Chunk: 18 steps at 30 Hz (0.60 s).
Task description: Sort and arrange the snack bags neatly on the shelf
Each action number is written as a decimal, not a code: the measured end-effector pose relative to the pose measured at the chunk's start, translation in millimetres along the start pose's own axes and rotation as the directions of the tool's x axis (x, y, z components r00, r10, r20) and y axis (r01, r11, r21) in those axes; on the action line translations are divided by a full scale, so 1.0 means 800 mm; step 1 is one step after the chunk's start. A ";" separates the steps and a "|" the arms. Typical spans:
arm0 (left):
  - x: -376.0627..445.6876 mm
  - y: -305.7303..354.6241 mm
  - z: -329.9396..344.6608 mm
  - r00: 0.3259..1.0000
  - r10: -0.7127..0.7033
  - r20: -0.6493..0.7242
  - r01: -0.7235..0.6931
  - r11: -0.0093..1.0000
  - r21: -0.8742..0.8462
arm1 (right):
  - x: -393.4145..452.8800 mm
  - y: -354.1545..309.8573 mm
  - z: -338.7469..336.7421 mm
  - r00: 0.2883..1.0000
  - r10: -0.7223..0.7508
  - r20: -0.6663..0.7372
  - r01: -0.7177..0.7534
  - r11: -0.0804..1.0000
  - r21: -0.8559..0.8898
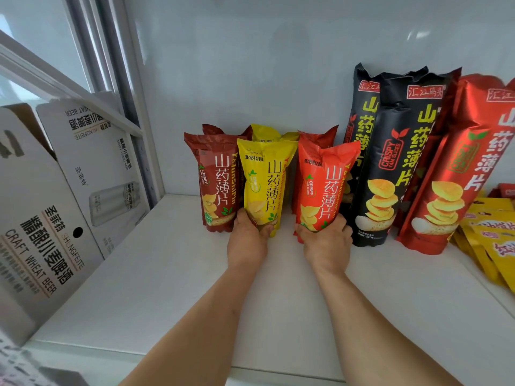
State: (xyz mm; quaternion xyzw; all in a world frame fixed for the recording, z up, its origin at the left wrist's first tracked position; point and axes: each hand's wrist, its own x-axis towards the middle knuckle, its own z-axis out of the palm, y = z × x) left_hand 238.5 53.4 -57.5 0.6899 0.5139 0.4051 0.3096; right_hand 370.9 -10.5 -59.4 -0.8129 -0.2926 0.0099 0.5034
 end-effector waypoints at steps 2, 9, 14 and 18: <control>0.000 0.000 -0.001 1.000 0.001 0.014 -0.001 1.000 0.006 | -0.001 -0.001 0.000 1.000 -0.003 0.000 0.003 1.000 -0.001; -0.001 0.000 -0.001 0.999 0.009 0.036 -0.008 1.000 -0.007 | -0.001 -0.002 -0.002 1.000 0.006 0.006 -0.006 1.000 -0.014; -0.004 0.000 -0.003 0.999 -0.012 0.037 0.013 1.000 -0.022 | -0.005 -0.006 -0.009 0.997 0.034 0.074 -0.034 0.999 -0.009; -0.015 0.003 -0.011 0.999 -0.033 0.011 0.032 0.999 0.039 | -0.023 -0.010 -0.026 0.999 -0.008 0.031 0.009 1.000 -0.020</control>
